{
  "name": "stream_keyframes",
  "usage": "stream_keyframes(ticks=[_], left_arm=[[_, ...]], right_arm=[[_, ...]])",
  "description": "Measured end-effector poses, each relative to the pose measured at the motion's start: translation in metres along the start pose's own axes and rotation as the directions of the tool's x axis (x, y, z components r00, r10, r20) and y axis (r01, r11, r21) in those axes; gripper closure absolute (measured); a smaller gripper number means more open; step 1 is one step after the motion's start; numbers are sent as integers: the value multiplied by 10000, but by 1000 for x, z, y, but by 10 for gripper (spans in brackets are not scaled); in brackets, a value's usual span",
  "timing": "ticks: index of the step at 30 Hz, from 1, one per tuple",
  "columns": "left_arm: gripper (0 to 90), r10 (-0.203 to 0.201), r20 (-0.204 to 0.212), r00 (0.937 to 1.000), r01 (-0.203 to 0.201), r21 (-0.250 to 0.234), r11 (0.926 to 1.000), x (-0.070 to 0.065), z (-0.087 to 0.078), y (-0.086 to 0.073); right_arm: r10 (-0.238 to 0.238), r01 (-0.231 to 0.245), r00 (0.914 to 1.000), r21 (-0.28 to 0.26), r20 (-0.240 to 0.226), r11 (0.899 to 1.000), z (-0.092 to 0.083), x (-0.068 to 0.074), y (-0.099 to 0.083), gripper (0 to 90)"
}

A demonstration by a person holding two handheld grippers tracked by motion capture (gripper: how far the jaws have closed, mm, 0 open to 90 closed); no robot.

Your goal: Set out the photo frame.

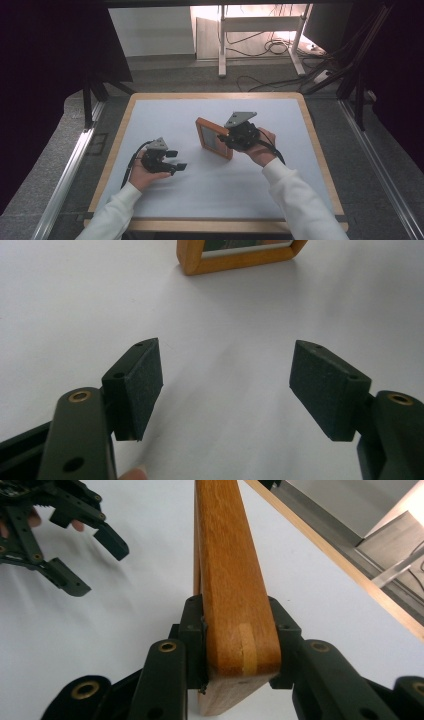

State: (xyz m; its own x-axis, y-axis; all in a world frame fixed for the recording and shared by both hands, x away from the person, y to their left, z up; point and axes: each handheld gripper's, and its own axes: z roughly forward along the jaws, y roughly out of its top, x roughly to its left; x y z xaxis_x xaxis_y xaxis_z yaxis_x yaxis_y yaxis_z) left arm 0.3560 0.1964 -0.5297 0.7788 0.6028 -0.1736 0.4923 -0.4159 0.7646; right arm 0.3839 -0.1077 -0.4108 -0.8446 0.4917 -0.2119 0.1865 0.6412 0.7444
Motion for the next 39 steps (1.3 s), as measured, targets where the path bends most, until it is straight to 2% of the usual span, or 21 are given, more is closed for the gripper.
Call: stream_keyframes(ticks=[5, 9, 15, 16, 18, 19, 23, 27, 30, 31, 32, 35, 39], left_arm=[[287, -4, 1, 10000, 4, 2, 10000, 0, 0, 0], [287, -9, -3, 10000, 9, 48, 10000, 1, 0, 0], [287, -8, 9, 10000, 8, 74, 10000, 1, 0, 0], [287, 7, 5, 10000, -7, 79, 10000, 1, 0, 0], [287, 42, -7, 10000, -42, 68, 10000, 1, 1, 0], [287, -11, -11, 10000, 12, 64, 10000, 0, 1, 0], [287, -2, -11, 10000, 2, 65, 10000, 0, 1, 0], [286, 44, 10, 10000, -44, 91, 9999, 0, 2, 0], [286, -16, 1, 10000, 16, 114, 9999, -1, 3, 0], [286, -16, 1, 10000, 16, 114, 9999, -1, 3, 0], [286, 26, 6, 10000, -26, 155, 9999, 0, 3, 0], [286, 67, 14, 10000, -67, 146, 9999, -1, 3, 0], [286, 68, 10, 10000, -68, 147, 9999, -1, 4, 0]], right_arm=[[-93, 93, 10000, -55, -20, 9999, -1, 6, 0, 689], [-180, 175, 9996, -192, -231, 9997, -4, 9, 2, 690], [-375, 330, 9943, -460, -1003, 9984, -17, 14, 4, 692], [-437, 372, 9906, -527, -1299, 9979, -22, 18, 5, 692], [-478, 397, 9885, -590, -1435, 9975, -25, 21, 4, 692], [-469, 344, 9827, -724, -1791, 9968, -29, 25, 4, 692], [-569, 386, 9758, -900, -2110, 9952, -33, 29, 0, 691], [-382, 209, 9762, -828, -2135, 9963, -35, 21, -6, 686], [-151, 20, 9826, -705, -1854, 9975, -35, 9, -15, 675], [-151, 20, 9826, -705, -1854, 9975, -35, 9, -15, 675], [-34, -60, 9868, -575, -1619, 9983, -35, 3, -19, 668], [226, -318, 9864, -539, -1630, 9980, -34, -2, -23, 651], [552, -611, 9894, -408, -1343, 9973, -31, -11, -32, 607]])
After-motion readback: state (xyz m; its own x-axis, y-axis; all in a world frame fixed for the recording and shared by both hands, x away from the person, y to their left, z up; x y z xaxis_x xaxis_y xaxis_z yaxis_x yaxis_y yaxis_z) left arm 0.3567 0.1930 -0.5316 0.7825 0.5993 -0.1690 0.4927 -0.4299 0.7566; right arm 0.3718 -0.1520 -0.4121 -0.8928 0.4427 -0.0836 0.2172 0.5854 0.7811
